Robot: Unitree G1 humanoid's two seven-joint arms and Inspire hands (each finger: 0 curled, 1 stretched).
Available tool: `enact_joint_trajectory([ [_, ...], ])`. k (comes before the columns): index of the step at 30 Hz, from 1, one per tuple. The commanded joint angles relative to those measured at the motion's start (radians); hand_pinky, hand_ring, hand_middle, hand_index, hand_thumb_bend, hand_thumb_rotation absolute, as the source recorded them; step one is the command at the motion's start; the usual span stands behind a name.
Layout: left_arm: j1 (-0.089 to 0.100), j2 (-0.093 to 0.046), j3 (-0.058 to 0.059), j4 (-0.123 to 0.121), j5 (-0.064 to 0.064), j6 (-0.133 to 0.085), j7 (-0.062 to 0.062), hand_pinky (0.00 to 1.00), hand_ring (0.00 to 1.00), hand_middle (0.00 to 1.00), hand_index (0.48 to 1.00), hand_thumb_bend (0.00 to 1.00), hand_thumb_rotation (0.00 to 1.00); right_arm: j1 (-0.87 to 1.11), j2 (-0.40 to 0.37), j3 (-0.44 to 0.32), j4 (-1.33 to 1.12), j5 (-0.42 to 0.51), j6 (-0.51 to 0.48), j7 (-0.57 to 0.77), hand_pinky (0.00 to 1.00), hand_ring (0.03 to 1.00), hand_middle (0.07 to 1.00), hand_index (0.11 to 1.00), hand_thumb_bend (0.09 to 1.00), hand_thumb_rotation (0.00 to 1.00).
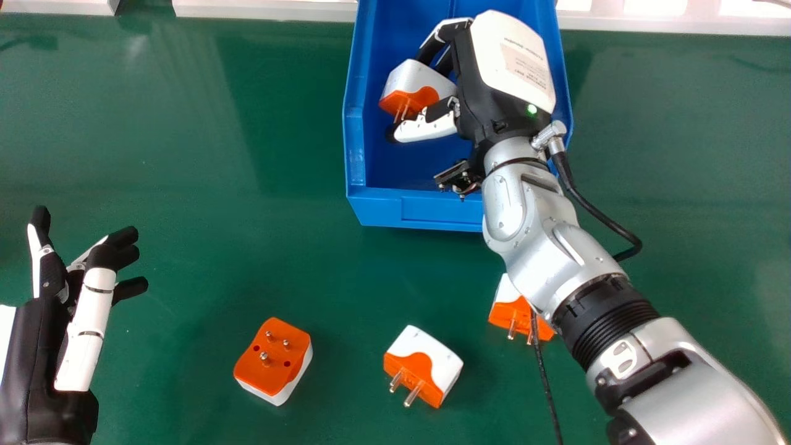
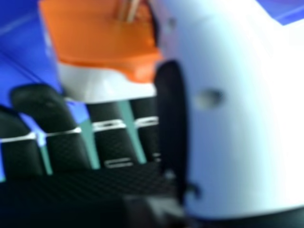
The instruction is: Pick all objects and put in blue box
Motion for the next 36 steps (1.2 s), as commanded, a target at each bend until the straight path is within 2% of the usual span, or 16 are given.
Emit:
enact_joint_trajectory([
  [1, 0.007, -0.001, 0.005, -0.022, -0.006, -0.005, 0.005, 0.73, 0.82, 0.82, 0.830, 0.53, 0.80, -0.041, -0.016, 0.013, -0.052, -0.003, -0.003, 0.022, 0.24, 0.327, 0.462, 0.571, 0.484, 0.29],
  [2, 0.007, -0.001, 0.005, -0.022, -0.006, -0.005, 0.005, 0.73, 0.83, 0.83, 0.832, 0.53, 0.80, -0.037, -0.021, 0.017, -0.064, -0.001, -0.002, 0.037, 0.31, 0.419, 0.541, 0.635, 0.498, 0.42],
  [4, 0.003, -0.001, 0.004, -0.018, 0.000, -0.008, 0.007, 0.73, 0.82, 0.82, 0.829, 0.52, 0.80, -0.026, -0.025, 0.019, -0.088, 0.006, 0.000, 0.059, 0.47, 0.614, 0.716, 0.755, 0.546, 0.58],
  [5, 0.002, -0.001, 0.004, -0.018, 0.001, -0.008, 0.008, 0.73, 0.82, 0.82, 0.829, 0.52, 0.81, -0.021, -0.026, 0.020, -0.101, 0.008, 0.003, 0.068, 0.54, 0.694, 0.788, 0.805, 0.567, 0.62],
  [7, -0.001, 0.000, 0.003, -0.016, -0.002, -0.005, 0.006, 0.74, 0.83, 0.83, 0.833, 0.52, 0.81, -0.012, -0.029, 0.025, -0.124, 0.008, 0.012, 0.087, 0.64, 0.802, 0.874, 0.874, 0.588, 0.66],
  [9, -0.002, -0.001, 0.003, -0.017, -0.005, -0.002, 0.006, 0.74, 0.83, 0.83, 0.835, 0.51, 0.81, -0.005, -0.031, 0.030, -0.143, 0.006, 0.019, 0.095, 0.69, 0.850, 0.914, 0.913, 0.595, 0.68],
  [15, -0.009, 0.001, 0.008, -0.003, -0.013, -0.001, 0.003, 0.74, 0.83, 0.83, 0.832, 0.51, 0.81, 0.019, -0.040, 0.046, -0.185, -0.001, 0.023, 0.101, 0.72, 0.880, 0.942, 0.940, 0.603, 0.72],
  [17, -0.008, 0.002, 0.009, -0.007, -0.014, 0.005, 0.003, 0.75, 0.83, 0.83, 0.836, 0.50, 0.81, 0.026, -0.044, 0.051, -0.205, -0.005, 0.031, 0.109, 0.73, 0.893, 0.949, 0.945, 0.589, 0.72],
  [20, -0.006, 0.000, 0.008, -0.018, -0.013, 0.016, 0.007, 0.76, 0.84, 0.84, 0.844, 0.48, 0.82, 0.033, -0.046, 0.056, -0.223, -0.011, 0.037, 0.112, 0.73, 0.897, 0.944, 0.939, 0.566, 0.69],
  [26, -0.009, 0.006, 0.009, -0.016, -0.015, 0.017, 0.002, 0.77, 0.85, 0.84, 0.844, 0.49, 0.83, 0.052, -0.042, 0.050, -0.257, -0.005, 0.032, 0.093, 0.73, 0.898, 0.941, 0.933, 0.506, 0.62],
  [28, -0.008, 0.004, 0.008, -0.025, -0.014, 0.025, 0.006, 0.76, 0.84, 0.84, 0.838, 0.50, 0.83, 0.070, -0.040, 0.039, -0.287, 0.010, 0.023, 0.097, 0.74, 0.900, 0.943, 0.933, 0.469, 0.58],
  [29, -0.007, 0.005, 0.008, -0.027, -0.011, 0.025, 0.007, 0.76, 0.84, 0.83, 0.835, 0.50, 0.82, 0.078, -0.040, 0.039, -0.300, 0.008, 0.024, 0.094, 0.74, 0.904, 0.947, 0.935, 0.458, 0.58],
  [31, -0.008, 0.006, 0.008, -0.028, -0.014, 0.028, 0.005, 0.76, 0.84, 0.84, 0.840, 0.50, 0.83, 0.097, -0.040, 0.041, -0.332, 0.001, 0.025, 0.086, 0.73, 0.892, 0.940, 0.928, 0.444, 0.56],
  [33, -0.012, 0.006, 0.009, -0.022, -0.014, 0.024, 0.005, 0.76, 0.84, 0.83, 0.839, 0.51, 0.82, 0.125, -0.042, 0.047, -0.377, -0.012, 0.029, 0.080, 0.72, 0.885, 0.934, 0.923, 0.419, 0.54],
  [36, -0.017, 0.006, 0.011, -0.018, -0.018, 0.029, 0.004, 0.75, 0.84, 0.83, 0.838, 0.50, 0.82, 0.185, -0.048, 0.052, -0.470, -0.024, 0.036, 0.082, 0.71, 0.881, 0.931, 0.920, 0.388, 0.51],
])
